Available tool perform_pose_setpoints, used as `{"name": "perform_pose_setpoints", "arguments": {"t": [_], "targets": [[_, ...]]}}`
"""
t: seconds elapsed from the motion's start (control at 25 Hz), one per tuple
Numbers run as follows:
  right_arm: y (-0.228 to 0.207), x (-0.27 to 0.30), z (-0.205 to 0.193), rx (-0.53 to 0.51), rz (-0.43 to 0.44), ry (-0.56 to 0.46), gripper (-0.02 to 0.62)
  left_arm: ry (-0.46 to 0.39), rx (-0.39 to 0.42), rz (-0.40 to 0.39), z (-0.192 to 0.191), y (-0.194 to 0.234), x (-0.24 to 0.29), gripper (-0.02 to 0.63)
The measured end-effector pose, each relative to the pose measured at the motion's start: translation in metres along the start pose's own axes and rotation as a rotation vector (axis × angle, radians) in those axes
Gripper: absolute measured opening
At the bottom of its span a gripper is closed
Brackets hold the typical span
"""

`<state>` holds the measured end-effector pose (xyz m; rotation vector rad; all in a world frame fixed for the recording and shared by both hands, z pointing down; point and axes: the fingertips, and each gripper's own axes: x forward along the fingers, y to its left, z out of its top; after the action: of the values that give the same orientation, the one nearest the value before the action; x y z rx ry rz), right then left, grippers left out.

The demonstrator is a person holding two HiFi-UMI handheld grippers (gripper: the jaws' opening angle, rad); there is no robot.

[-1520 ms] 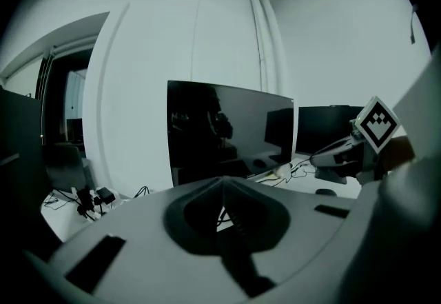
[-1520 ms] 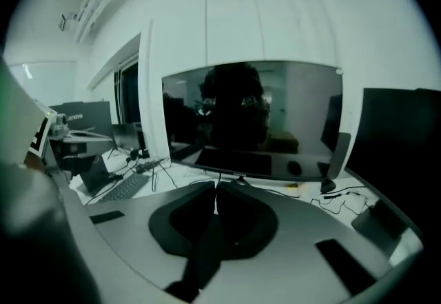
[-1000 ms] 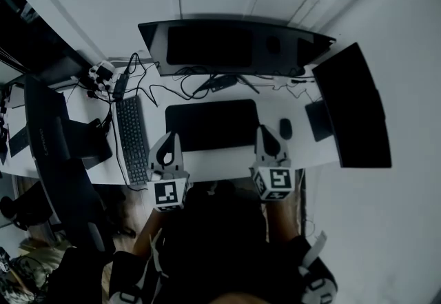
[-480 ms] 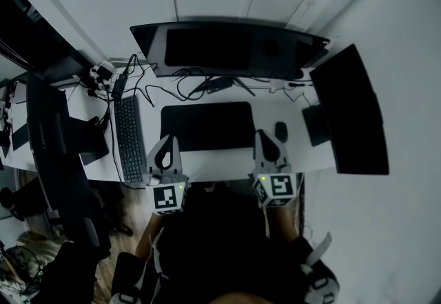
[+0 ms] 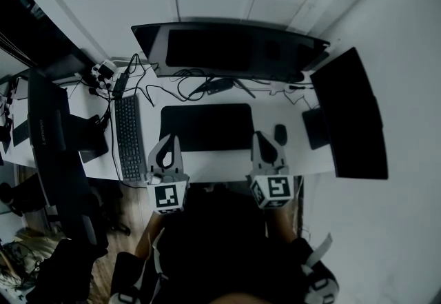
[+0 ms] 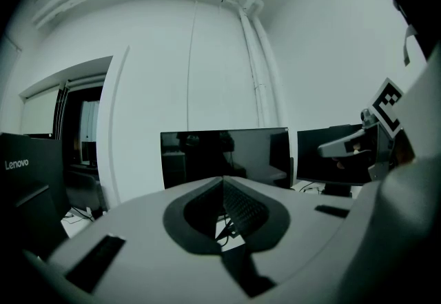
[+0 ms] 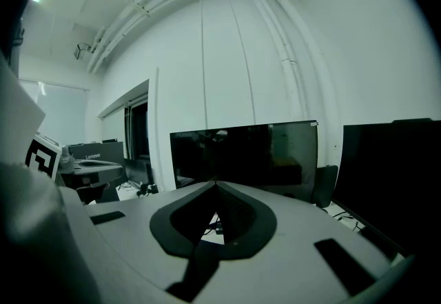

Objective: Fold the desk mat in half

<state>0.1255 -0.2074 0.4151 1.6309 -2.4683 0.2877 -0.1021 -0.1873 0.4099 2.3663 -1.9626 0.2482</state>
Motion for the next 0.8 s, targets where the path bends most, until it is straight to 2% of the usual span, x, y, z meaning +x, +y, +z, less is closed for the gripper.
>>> {"name": "perform_pose_setpoints", "arguments": {"t": [0.16,0.52,0.8], "targets": [[0.0019,0.0004,0.0023,-0.032,0.023,0.000,0.006,-0.002,-0.001,0.000,0.0001,-0.0011,0.0005,0.006],[0.0037,0.0021,0.0024,-0.013,0.023,0.001,0.008,-0.004,0.005,-0.005,0.0014,-0.0017,0.0028,0.006],[0.0031,0.0056,0.0045,-0.037,0.031,-0.011,0.006,-0.002,0.004,-0.005,0.0017,-0.0014,0.0061,0.006]]}}
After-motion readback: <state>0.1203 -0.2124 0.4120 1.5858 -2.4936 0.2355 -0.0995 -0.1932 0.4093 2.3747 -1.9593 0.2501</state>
